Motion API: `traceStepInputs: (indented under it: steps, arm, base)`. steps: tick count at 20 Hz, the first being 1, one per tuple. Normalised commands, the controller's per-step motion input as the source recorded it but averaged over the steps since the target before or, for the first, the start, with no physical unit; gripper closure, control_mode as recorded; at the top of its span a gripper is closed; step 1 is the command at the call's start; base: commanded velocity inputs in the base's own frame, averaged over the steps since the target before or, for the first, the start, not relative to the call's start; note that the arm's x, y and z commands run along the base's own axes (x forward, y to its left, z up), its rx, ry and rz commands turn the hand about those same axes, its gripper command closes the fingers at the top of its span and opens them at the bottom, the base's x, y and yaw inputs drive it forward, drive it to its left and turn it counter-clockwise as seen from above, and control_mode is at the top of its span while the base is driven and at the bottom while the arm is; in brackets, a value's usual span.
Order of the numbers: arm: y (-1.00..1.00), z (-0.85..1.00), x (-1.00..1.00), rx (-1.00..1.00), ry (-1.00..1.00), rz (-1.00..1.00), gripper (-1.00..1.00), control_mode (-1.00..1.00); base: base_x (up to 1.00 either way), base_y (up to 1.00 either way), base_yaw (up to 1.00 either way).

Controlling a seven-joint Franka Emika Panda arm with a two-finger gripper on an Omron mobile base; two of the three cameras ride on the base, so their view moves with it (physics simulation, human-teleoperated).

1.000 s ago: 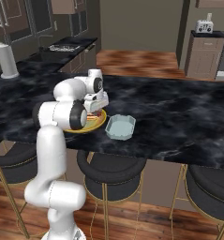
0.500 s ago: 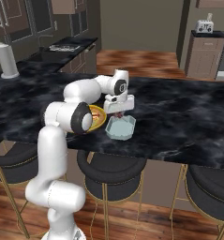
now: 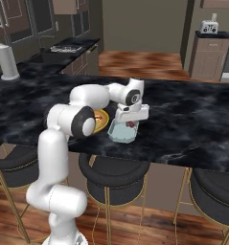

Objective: Place one cooked food and one vegetable from the large plate to each tupperware container.

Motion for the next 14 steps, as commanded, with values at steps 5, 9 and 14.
traceStepInputs:
  steps: [5,9,14]
  arm:
    - [0.47,-0.09,0.52,-0.08,0.00,-0.43,1.00,-1.00]
    - [0.73,0.00,0.10,0.00,0.00,-0.31,1.00,-1.00]
    - [0.81,-0.27,0.07,-0.09,0.00,-0.26,1.00,-1.00]
  base:
    - [0.00,0.00,0.00]
    - [0.00,0.00,0.00]
    - [0.00,0.00,0.00]
